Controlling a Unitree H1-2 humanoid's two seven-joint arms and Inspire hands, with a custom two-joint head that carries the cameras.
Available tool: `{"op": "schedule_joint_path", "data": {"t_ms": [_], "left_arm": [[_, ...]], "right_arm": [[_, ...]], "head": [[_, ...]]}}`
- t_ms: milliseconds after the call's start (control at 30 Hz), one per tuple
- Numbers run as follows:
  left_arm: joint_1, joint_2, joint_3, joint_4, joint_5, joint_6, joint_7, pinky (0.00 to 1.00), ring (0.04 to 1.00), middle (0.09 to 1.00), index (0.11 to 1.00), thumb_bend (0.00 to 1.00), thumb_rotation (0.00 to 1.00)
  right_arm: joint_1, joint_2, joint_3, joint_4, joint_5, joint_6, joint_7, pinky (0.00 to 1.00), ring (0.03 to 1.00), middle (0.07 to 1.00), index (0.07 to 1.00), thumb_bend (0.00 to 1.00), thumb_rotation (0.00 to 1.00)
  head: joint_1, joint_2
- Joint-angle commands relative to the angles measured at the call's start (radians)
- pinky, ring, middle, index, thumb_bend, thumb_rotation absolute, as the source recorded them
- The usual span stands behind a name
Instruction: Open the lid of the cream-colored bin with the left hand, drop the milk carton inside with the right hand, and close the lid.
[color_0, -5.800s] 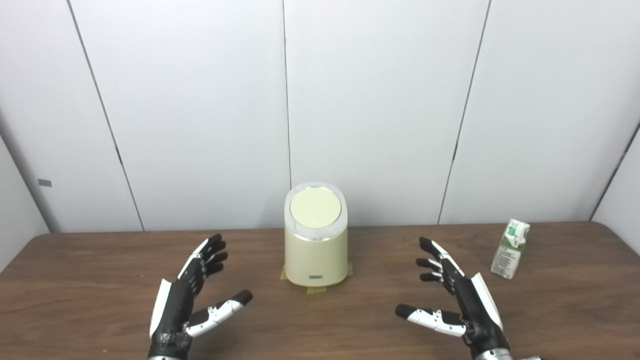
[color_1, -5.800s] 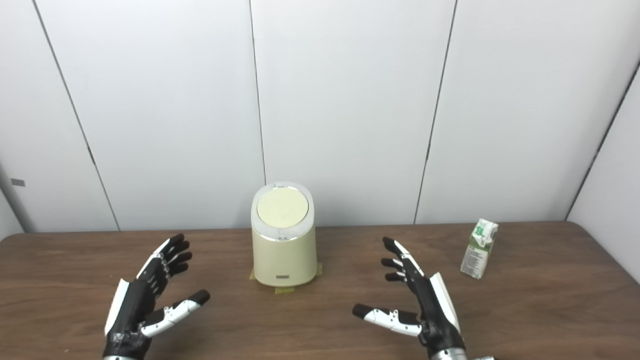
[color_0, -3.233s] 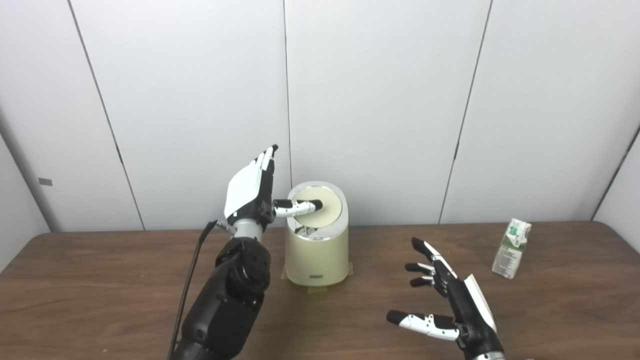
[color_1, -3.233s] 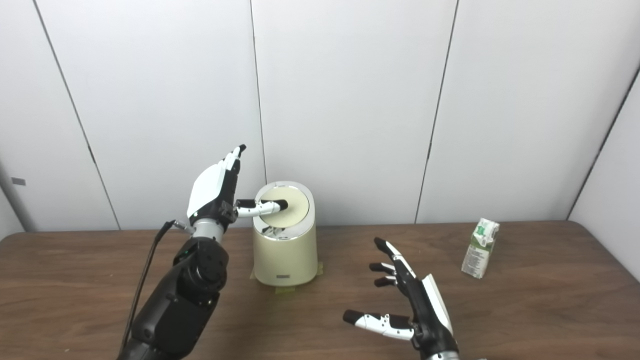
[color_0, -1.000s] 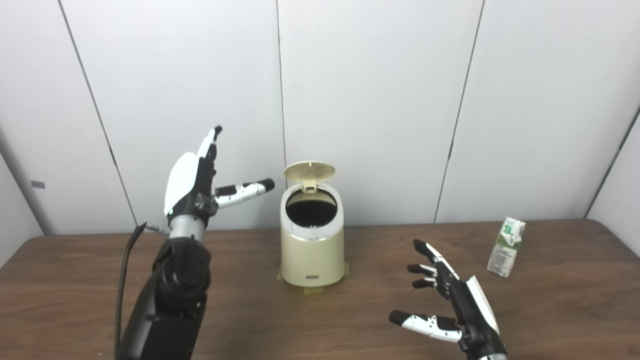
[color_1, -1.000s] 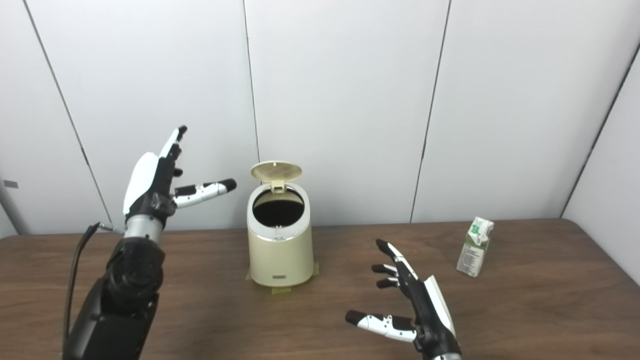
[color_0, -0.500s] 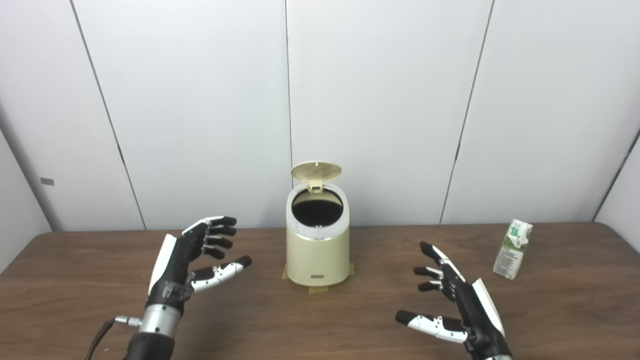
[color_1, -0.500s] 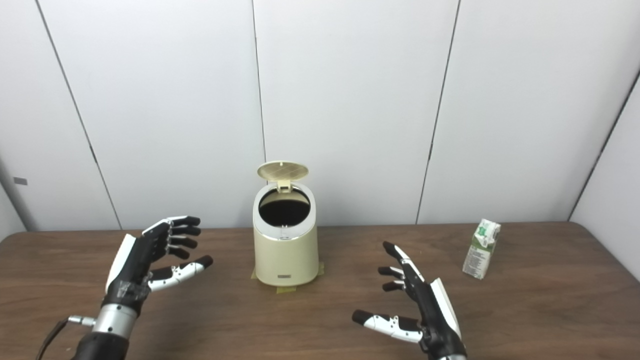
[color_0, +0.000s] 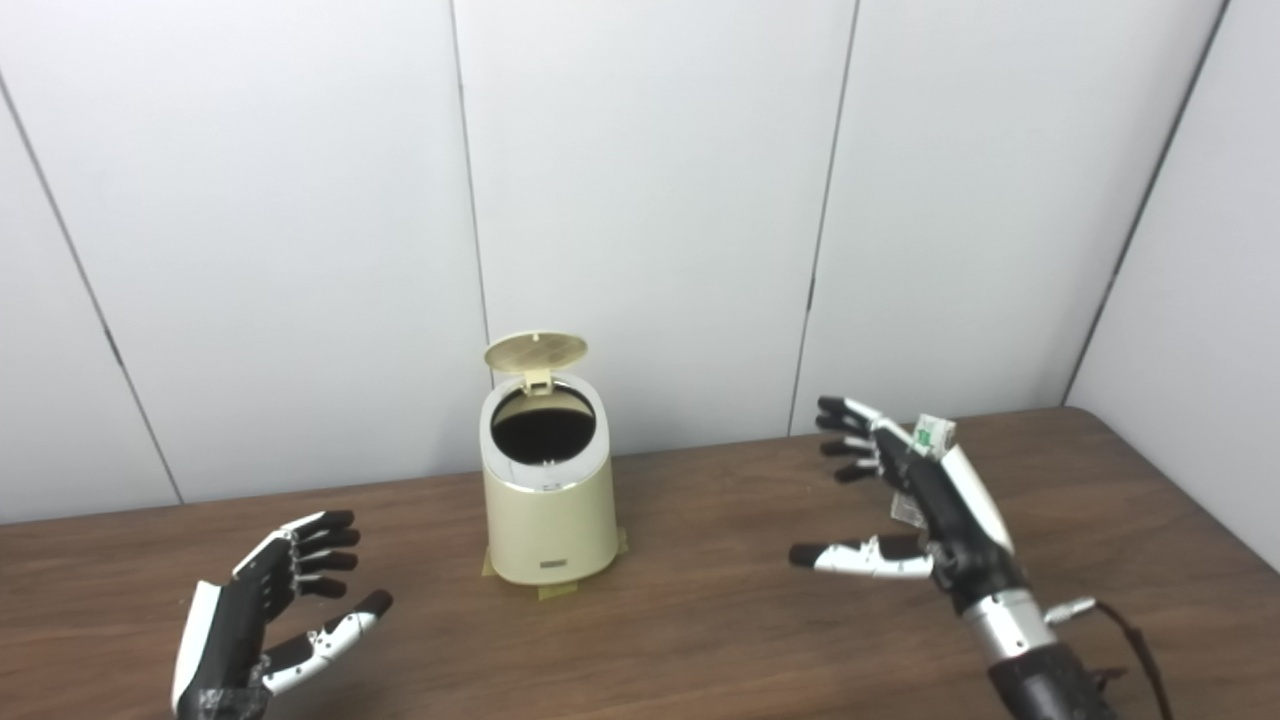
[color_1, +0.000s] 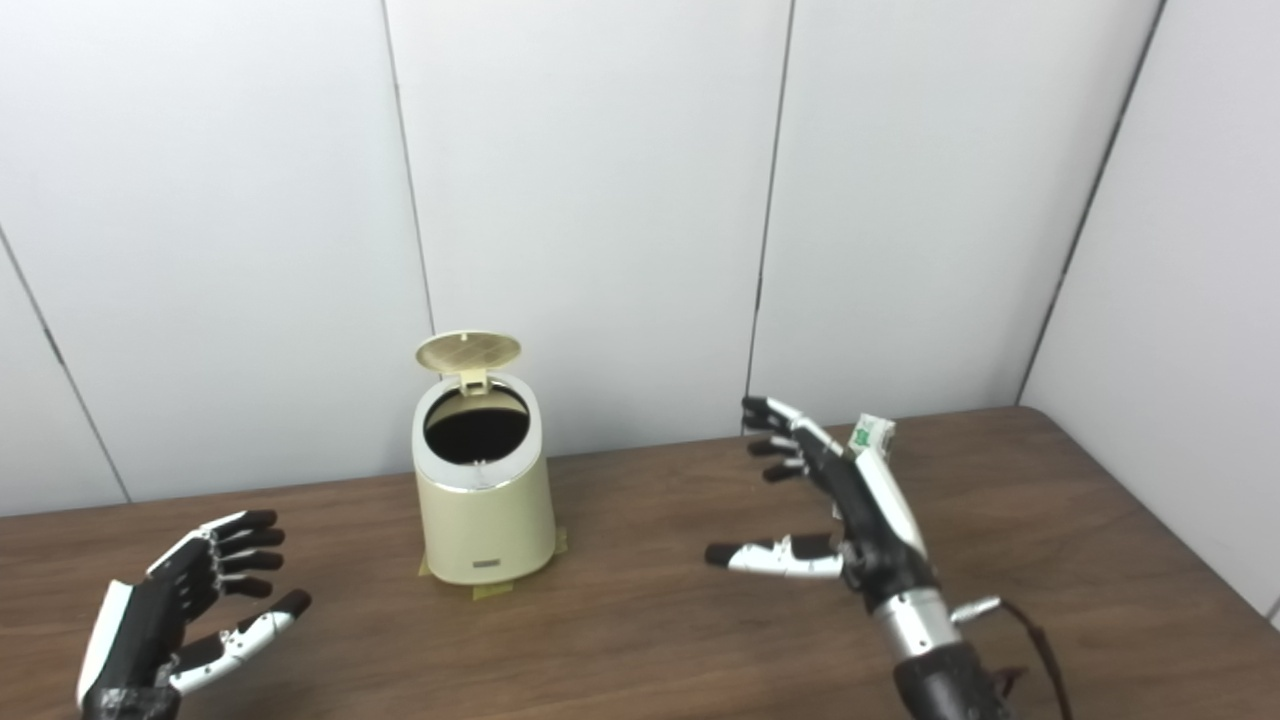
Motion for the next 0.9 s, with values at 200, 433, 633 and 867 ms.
{"op": "schedule_joint_path", "data": {"t_ms": [200, 433, 633, 867], "left_arm": [[-0.042, 0.033, 0.019, 0.0, 0.001, -0.019, 0.009, 0.59, 0.675, 0.726, 0.736, 0.63, 0.0], [-0.053, 0.057, 0.03, 0.027, -0.001, -0.044, 0.011, 0.56, 0.638, 0.697, 0.715, 0.65, 0.0], [-0.046, 0.073, 0.032, -0.022, 0.021, 0.02, 0.004, 0.58, 0.657, 0.71, 0.715, 0.63, 0.0], [-0.038, 0.076, 0.051, -0.047, -0.039, 0.042, -0.015, 0.58, 0.676, 0.721, 0.716, 0.6, 0.0]], "right_arm": [[-0.088, -0.114, -0.092, 0.006, -0.086, 0.082, -0.042, 0.64, 0.796, 0.86, 0.889, 0.75, 0.16], [-0.136, -0.197, -0.101, 0.1, -0.062, 0.117, -0.027, 0.78, 0.902, 0.945, 0.945, 0.87, 0.2], [-0.207, -0.237, -0.103, 0.208, 0.047, 0.214, 0.068, 0.82, 0.955, 0.994, 0.981, 0.87, 0.23], [-0.266, -0.265, -0.078, 0.431, 0.146, 0.149, 0.127, 0.88, 0.999, 1.0, 1.0, 0.81, 0.13]], "head": [[-0.058, -0.017], [-0.091, -0.02], [-0.117, -0.02], [-0.123, -0.018]]}}
